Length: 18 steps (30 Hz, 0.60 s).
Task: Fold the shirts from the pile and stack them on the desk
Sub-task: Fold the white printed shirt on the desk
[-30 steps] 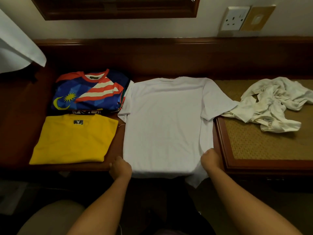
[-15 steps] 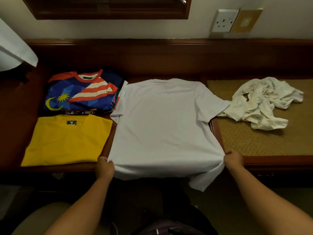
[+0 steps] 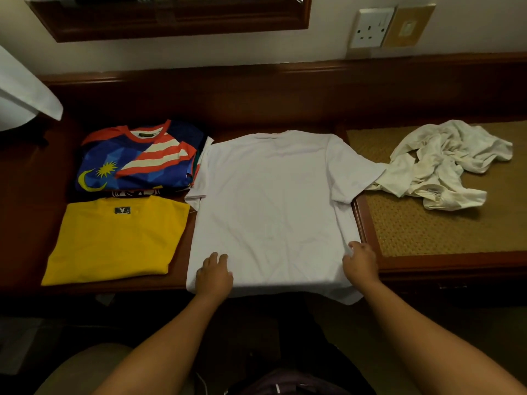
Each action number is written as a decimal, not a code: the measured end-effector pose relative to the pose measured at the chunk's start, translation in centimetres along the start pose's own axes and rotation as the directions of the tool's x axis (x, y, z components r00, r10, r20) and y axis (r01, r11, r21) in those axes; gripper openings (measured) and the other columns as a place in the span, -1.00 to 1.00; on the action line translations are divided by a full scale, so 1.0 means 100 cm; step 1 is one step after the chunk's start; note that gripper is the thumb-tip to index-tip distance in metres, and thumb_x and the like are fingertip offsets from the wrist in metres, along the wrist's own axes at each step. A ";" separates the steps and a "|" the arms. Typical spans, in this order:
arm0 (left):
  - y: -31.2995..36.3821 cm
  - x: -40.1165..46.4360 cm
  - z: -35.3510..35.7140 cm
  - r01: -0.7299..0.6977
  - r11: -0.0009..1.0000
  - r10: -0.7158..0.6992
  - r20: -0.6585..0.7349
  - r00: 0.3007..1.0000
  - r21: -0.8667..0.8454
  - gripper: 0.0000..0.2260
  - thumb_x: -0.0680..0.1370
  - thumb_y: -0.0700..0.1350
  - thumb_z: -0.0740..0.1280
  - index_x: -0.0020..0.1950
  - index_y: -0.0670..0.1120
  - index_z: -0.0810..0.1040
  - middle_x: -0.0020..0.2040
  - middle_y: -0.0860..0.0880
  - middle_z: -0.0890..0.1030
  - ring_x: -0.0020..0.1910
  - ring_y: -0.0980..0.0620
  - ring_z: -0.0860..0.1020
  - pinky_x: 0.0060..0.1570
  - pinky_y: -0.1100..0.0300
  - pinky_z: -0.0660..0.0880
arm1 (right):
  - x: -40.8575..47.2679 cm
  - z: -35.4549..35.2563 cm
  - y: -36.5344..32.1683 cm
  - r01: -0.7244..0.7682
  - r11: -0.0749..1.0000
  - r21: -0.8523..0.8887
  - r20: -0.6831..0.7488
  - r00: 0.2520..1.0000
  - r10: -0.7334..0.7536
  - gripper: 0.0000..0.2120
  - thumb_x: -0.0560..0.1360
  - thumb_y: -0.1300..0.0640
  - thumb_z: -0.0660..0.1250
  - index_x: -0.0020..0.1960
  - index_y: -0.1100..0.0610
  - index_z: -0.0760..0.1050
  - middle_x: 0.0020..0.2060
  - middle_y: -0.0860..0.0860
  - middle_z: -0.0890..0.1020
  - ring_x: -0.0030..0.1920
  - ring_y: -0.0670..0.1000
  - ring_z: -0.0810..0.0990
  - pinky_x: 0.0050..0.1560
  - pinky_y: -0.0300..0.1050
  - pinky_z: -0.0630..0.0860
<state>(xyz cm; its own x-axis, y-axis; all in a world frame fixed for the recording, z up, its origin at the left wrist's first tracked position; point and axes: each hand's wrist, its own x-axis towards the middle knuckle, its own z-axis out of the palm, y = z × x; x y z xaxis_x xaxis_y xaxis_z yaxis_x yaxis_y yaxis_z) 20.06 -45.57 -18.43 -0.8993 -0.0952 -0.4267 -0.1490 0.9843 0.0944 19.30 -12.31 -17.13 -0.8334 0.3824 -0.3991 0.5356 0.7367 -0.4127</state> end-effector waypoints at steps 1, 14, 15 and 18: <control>0.005 0.003 -0.002 -0.018 1.000 0.018 -0.001 1.000 -0.012 -0.55 0.62 0.01 0.18 0.50 -0.03 0.21 0.52 -0.08 0.20 0.46 -0.06 0.24 0.37 0.09 0.28 | 0.001 -0.003 -0.003 -0.001 0.999 0.038 -0.017 1.000 0.002 -0.63 0.57 0.22 0.20 0.36 0.20 0.40 0.37 0.17 0.35 0.33 0.20 0.35 0.33 0.12 0.36; 0.162 0.131 -0.053 -0.362 0.926 0.365 0.003 0.931 -0.108 -0.56 0.64 -0.06 0.14 0.51 -0.05 0.21 0.53 -0.10 0.18 0.48 -0.11 0.17 0.40 0.02 0.18 | 0.136 -0.070 -0.059 -0.210 0.761 0.614 -0.009 0.962 0.272 -0.70 0.59 0.04 0.25 0.11 0.28 0.50 0.07 0.16 0.59 -0.04 0.08 0.50 -0.08 -0.13 0.35; 0.177 0.144 -0.057 -0.387 0.918 0.390 0.012 0.921 -0.091 -0.56 0.64 -0.05 0.14 0.52 -0.05 0.20 0.53 -0.10 0.17 0.47 -0.11 0.18 0.39 0.01 0.18 | 0.150 -0.069 -0.062 -0.232 0.716 0.658 0.014 0.955 0.297 -0.70 0.58 0.05 0.27 0.14 0.28 0.50 0.10 0.13 0.59 0.00 0.09 0.52 -0.04 -0.13 0.40; 0.221 0.189 -0.069 -0.454 0.889 0.456 0.034 0.889 -0.054 -0.54 0.64 -0.06 0.14 0.53 -0.05 0.17 0.54 -0.10 0.16 0.46 -0.13 0.19 0.37 -0.02 0.20 | 0.183 -0.069 -0.069 -0.327 0.554 0.766 0.081 0.903 0.421 -0.60 0.50 0.15 0.36 0.31 0.22 0.45 0.21 0.09 0.58 0.14 0.12 0.56 0.19 -0.03 0.50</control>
<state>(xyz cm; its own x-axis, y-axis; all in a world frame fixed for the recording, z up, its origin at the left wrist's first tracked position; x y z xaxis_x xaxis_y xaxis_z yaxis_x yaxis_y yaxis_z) -3.06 -26.60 -18.14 -0.8539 0.3696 -0.3665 0.2541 0.9105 0.3262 -0.63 -6.56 -15.98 -0.5162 0.6103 -0.6010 0.6734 -0.1444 -0.7250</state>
